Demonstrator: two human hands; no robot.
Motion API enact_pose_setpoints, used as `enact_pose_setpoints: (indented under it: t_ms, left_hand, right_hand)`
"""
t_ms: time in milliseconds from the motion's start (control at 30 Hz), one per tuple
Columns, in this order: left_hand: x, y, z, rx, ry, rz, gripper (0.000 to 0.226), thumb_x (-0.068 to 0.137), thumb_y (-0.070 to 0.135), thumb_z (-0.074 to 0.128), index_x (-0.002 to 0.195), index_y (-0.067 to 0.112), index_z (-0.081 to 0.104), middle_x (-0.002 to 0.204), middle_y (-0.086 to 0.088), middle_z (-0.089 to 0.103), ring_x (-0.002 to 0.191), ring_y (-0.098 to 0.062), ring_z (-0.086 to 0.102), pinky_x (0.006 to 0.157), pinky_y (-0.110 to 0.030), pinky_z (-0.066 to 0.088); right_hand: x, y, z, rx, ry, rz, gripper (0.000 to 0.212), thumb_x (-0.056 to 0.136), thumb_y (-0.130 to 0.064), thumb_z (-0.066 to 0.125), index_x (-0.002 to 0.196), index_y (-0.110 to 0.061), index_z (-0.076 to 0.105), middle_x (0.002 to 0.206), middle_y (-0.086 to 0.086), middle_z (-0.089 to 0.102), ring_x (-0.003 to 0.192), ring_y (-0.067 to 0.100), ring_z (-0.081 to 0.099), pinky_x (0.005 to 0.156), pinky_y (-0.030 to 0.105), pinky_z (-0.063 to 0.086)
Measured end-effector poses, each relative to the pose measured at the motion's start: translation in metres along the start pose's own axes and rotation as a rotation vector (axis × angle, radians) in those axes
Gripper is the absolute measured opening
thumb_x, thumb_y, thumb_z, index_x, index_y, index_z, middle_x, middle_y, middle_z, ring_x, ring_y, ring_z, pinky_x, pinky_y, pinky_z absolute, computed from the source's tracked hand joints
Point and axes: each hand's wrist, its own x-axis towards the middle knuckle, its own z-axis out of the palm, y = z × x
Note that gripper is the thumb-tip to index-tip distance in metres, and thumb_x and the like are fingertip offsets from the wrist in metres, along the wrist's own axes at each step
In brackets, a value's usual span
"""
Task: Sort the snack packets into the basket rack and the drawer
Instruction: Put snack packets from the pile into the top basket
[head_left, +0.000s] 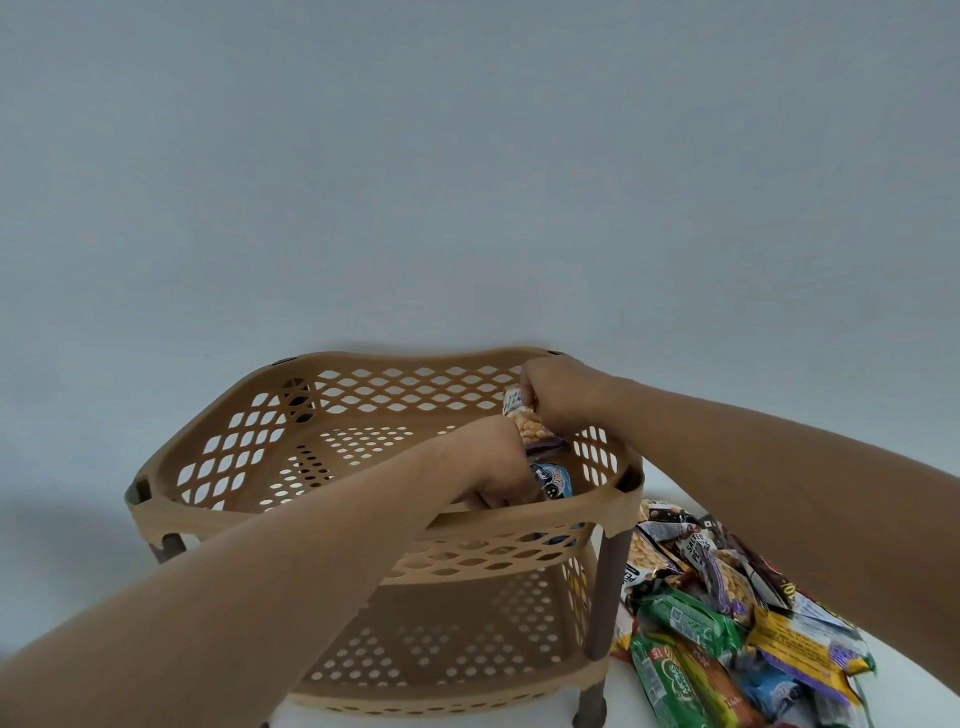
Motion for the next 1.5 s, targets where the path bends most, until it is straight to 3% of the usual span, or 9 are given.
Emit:
enact_pose_setpoints:
  t_ms: [233, 500, 633, 767, 933, 1033, 1133, 1300, 1500]
  left_hand:
    - [0.003, 0.002, 0.001, -0.009, -0.007, -0.007, 0.020, 0.083, 0.019, 0.076, 0.095, 0.009, 0.063, 0.084, -0.007, 0.071, 0.072, -0.017, 0.070, 0.064, -0.029, 0.061]
    - [-0.012, 0.003, -0.006, 0.072, 0.099, 0.071, 0.023, 0.083, 0.035, 0.075, 0.082, 0.013, 0.066, 0.081, -0.004, 0.073, 0.072, -0.017, 0.070, 0.062, -0.029, 0.059]
    - [-0.039, 0.005, -0.001, 0.296, 0.463, 0.181, 0.041, 0.082, 0.053, 0.068, 0.102, 0.017, 0.066, 0.097, 0.000, 0.069, 0.089, -0.019, 0.064, 0.075, -0.036, 0.054]
    - [-0.084, 0.009, 0.041, 0.228, 0.946, 0.519, 0.035, 0.086, 0.051, 0.061, 0.113, 0.028, 0.062, 0.110, 0.010, 0.065, 0.105, -0.013, 0.058, 0.079, -0.030, 0.045]
    - [-0.131, 0.000, 0.129, -0.038, 1.245, 1.014, 0.016, 0.086, 0.021, 0.070, 0.099, 0.012, 0.070, 0.117, -0.003, 0.065, 0.118, -0.016, 0.057, 0.097, -0.030, 0.045]
    - [-0.145, -0.018, 0.197, -0.065, 1.160, 1.094, 0.015, 0.084, 0.021, 0.070, 0.098, 0.013, 0.069, 0.119, -0.005, 0.066, 0.124, -0.022, 0.055, 0.097, -0.036, 0.045]
    - [-0.144, -0.034, 0.250, -0.029, 0.967, 0.964, 0.019, 0.084, 0.025, 0.070, 0.099, 0.015, 0.068, 0.120, -0.003, 0.064, 0.122, -0.020, 0.056, 0.092, -0.035, 0.048]
    - [-0.123, -0.045, 0.311, 0.034, 0.734, 0.679, 0.028, 0.081, 0.028, 0.072, 0.108, 0.020, 0.068, 0.121, 0.004, 0.064, 0.115, -0.012, 0.058, 0.087, -0.031, 0.053]
    - [-0.109, -0.039, 0.361, 0.112, 0.652, 0.655, 0.030, 0.081, 0.028, 0.071, 0.110, 0.022, 0.066, 0.116, 0.007, 0.064, 0.109, -0.010, 0.059, 0.085, -0.024, 0.049]
  right_hand:
    - [0.001, 0.003, 0.007, -0.189, 0.029, -0.043, 0.019, 0.086, -0.006, 0.055, 0.100, -0.017, 0.052, 0.101, 0.005, 0.062, 0.092, 0.023, 0.058, 0.075, 0.036, 0.049]
    - [-0.020, 0.010, -0.004, -0.038, 0.150, 0.000, 0.030, 0.078, -0.010, 0.060, 0.106, -0.021, 0.060, 0.109, 0.001, 0.059, 0.105, 0.022, 0.053, 0.083, 0.039, 0.050]
    - [-0.048, 0.018, -0.006, 0.174, 0.323, 0.007, 0.030, 0.079, -0.017, 0.061, 0.109, -0.020, 0.056, 0.111, 0.001, 0.058, 0.108, 0.022, 0.051, 0.083, 0.034, 0.044]
    - [-0.091, 0.023, 0.006, 0.408, 0.492, -0.008, 0.035, 0.083, -0.021, 0.066, 0.117, -0.021, 0.057, 0.117, -0.004, 0.059, 0.111, 0.016, 0.052, 0.088, 0.028, 0.042]
    - [-0.170, 0.035, 0.026, 0.684, 0.719, 0.065, 0.031, 0.083, -0.021, 0.070, 0.112, -0.027, 0.062, 0.111, -0.015, 0.062, 0.106, -0.001, 0.056, 0.086, 0.020, 0.048]
    - [-0.225, 0.056, 0.053, 0.799, 0.810, 0.184, 0.026, 0.083, -0.021, 0.070, 0.105, -0.032, 0.063, 0.104, -0.020, 0.063, 0.099, -0.005, 0.059, 0.077, 0.011, 0.047]
    - [-0.268, 0.080, 0.102, 0.831, 0.741, 0.365, 0.025, 0.081, -0.017, 0.072, 0.103, -0.026, 0.064, 0.100, -0.012, 0.065, 0.088, 0.000, 0.061, 0.079, 0.022, 0.049]
    - [-0.323, 0.108, 0.186, 0.781, 0.595, 0.497, 0.030, 0.077, -0.007, 0.075, 0.099, -0.021, 0.061, 0.099, -0.004, 0.063, 0.094, 0.018, 0.062, 0.079, 0.026, 0.047]
    - [-0.376, 0.153, 0.254, 0.635, 0.332, 0.524, 0.036, 0.081, -0.017, 0.071, 0.113, -0.025, 0.058, 0.126, -0.007, 0.056, 0.117, 0.017, 0.055, 0.096, 0.033, 0.045]
